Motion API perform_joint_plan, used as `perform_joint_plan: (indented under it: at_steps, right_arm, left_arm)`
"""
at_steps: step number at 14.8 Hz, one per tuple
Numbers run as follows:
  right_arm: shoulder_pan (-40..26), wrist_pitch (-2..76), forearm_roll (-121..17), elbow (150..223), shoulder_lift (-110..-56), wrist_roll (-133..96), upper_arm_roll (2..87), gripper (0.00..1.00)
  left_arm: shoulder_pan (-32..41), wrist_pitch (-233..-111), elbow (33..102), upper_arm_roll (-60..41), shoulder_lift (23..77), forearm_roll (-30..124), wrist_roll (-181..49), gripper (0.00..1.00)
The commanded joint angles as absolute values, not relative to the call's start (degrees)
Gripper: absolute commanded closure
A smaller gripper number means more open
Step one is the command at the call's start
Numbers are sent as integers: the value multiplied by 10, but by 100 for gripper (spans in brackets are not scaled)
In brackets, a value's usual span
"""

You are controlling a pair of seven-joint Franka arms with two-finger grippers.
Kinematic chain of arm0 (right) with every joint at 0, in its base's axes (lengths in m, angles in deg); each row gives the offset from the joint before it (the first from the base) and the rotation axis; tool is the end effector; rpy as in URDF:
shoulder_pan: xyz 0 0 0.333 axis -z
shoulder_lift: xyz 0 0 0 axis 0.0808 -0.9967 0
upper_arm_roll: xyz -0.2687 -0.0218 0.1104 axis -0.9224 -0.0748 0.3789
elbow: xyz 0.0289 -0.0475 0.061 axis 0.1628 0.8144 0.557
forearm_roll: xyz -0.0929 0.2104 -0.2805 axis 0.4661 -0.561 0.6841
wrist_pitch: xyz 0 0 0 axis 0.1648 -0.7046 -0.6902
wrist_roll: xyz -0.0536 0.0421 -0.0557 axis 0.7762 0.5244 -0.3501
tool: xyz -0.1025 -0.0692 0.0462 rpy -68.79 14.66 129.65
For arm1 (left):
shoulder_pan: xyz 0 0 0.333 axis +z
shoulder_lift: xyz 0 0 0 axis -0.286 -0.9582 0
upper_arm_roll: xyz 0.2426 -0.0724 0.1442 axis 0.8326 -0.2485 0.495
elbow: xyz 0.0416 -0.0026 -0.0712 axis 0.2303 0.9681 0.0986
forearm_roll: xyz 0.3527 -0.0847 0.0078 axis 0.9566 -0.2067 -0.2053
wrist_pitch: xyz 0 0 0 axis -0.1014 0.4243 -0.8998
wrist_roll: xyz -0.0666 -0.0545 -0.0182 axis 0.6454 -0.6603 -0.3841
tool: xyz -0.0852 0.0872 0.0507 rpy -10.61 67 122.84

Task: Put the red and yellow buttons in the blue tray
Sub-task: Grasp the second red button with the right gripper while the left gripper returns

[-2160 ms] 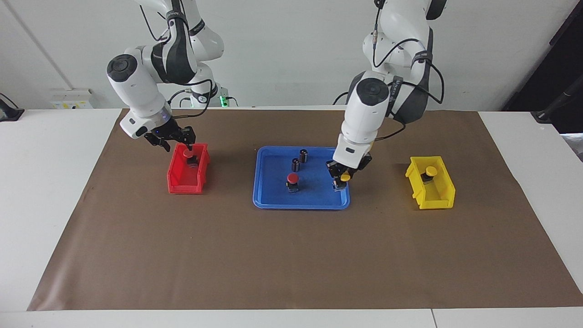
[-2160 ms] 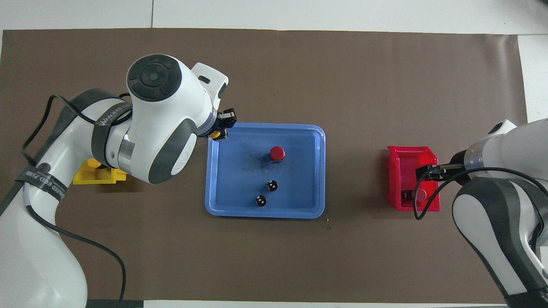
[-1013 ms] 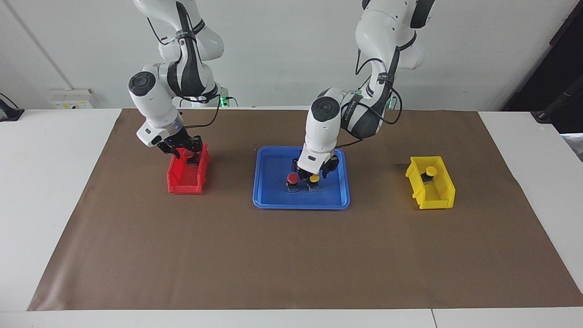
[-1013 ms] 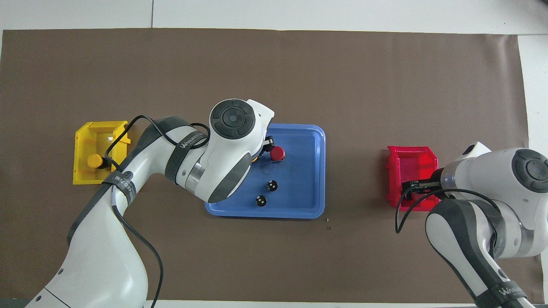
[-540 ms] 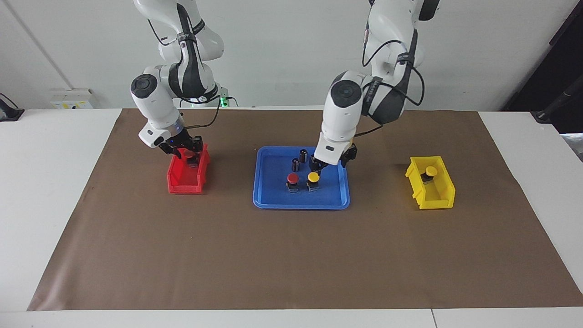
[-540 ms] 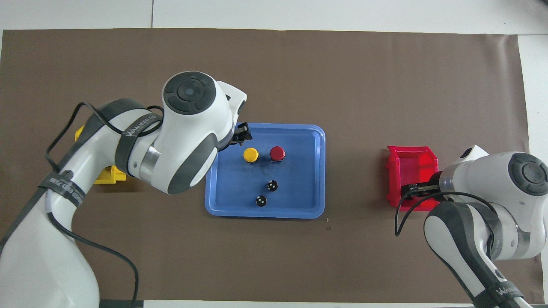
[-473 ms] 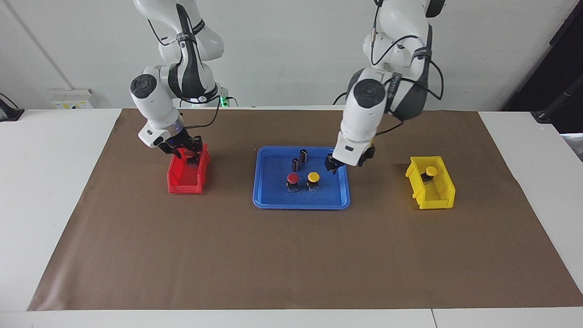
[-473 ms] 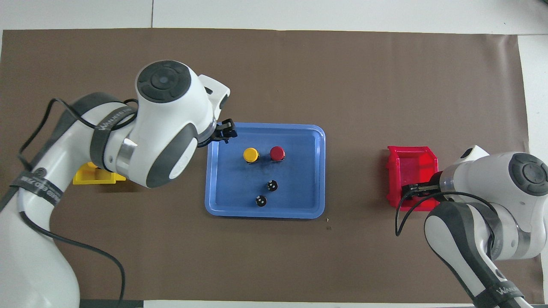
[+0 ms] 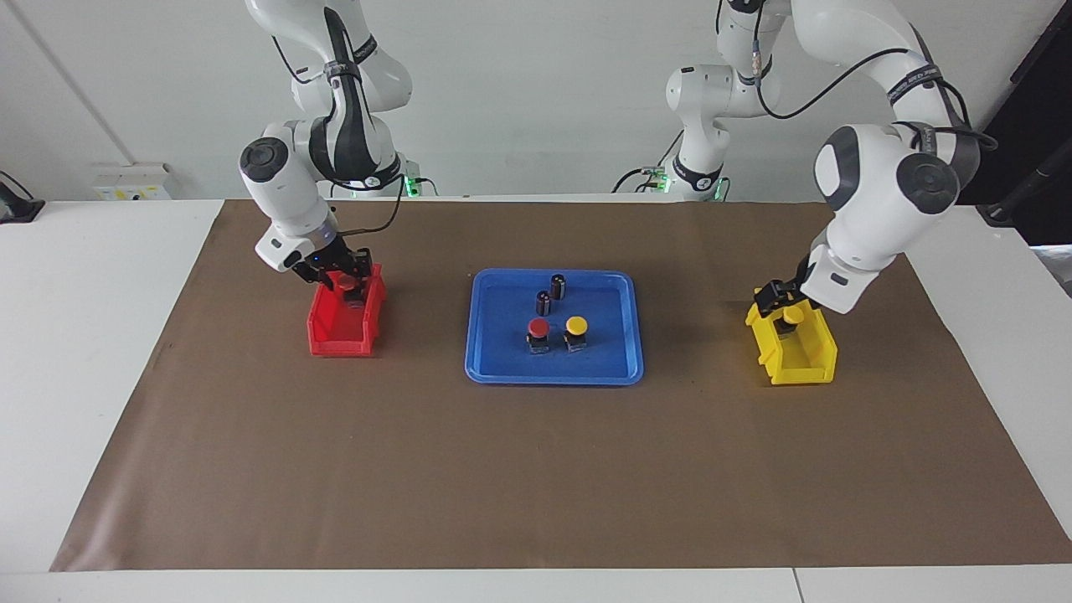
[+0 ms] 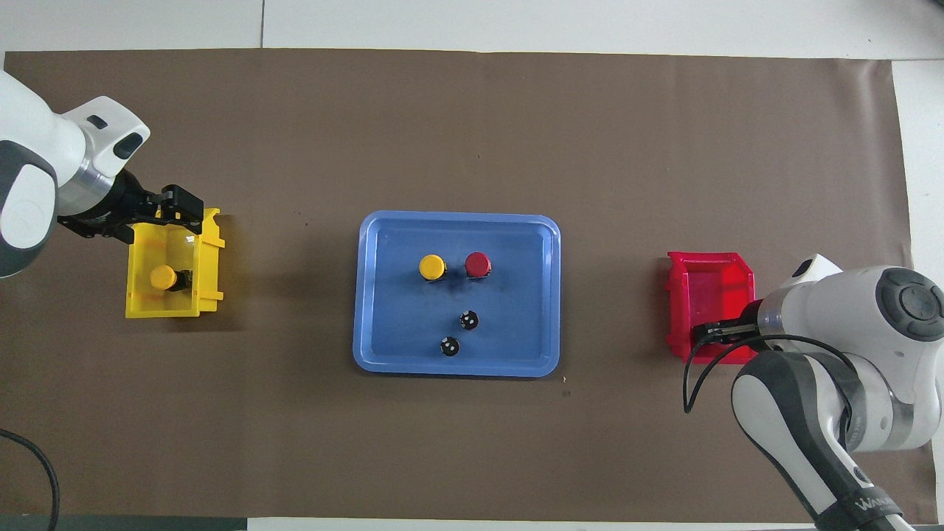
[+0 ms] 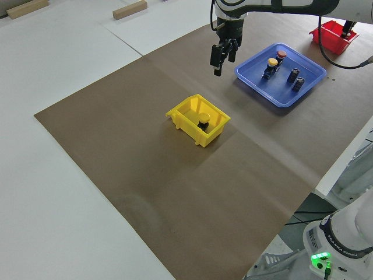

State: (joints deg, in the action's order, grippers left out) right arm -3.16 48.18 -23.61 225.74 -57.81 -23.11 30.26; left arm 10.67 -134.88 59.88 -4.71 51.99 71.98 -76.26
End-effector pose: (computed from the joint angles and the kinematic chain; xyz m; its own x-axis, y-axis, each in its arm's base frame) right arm 0.4213 0.0108 0.3129 0.9944 0.0627 -0.0845 0.0582 -0.9968 -0.0547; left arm 0.5496 -0.0416 0.4225 0.9883 0.0228 -0.1510 0.0219 -0.9997 -0.0079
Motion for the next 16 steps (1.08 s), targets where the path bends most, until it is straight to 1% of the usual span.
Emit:
perform_joint_plan:
  at_steps: [1, 3, 4, 6, 7, 9, 10, 11, 13, 16]
  right_arm:
    - [-19, 488, -243, 2273, -562, -207, 307, 58]
    - [-19, 486, -243, 2270, -564, -207, 307, 75]
    - [-18, 479, -243, 2260, -567, -207, 307, 78]
    - [-19, 446, -243, 2221, -581, -209, 307, 78]
    - [-20, 419, -243, 2188, -592, -212, 308, 78]
    - [-27, 331, -244, 2083, -631, -221, 309, 78]
    - [-41, 295, -246, 2026, -654, -243, 310, 77]
    - [-66, 277, -250, 1979, -675, -281, 310, 77]
    - [-109, 275, -266, 1920, -702, -361, 311, 77]
    - [-174, 316, -291, 1872, -729, -484, 311, 77]
  left_arm:
    - [127, -1379, 657, -55, 567, 729, -814, 0]
    - [128, -1412, 673, -55, 573, 730, -838, 0]
    - [138, -1422, 684, -55, 575, 730, -854, 0]
    - [147, -1441, 712, -55, 587, 730, -857, 1]
    - [147, -1464, 733, -55, 597, 730, -857, 1]
    - [149, -1507, 769, -55, 609, 730, -861, 1]
    - [161, -1523, 780, -55, 611, 730, -866, 2]
    - [167, -1536, 789, -55, 613, 730, -872, 2]
    - [167, -1553, 807, -55, 616, 730, -874, 2]
    - [167, -1602, 838, -56, 613, 730, -872, 2]
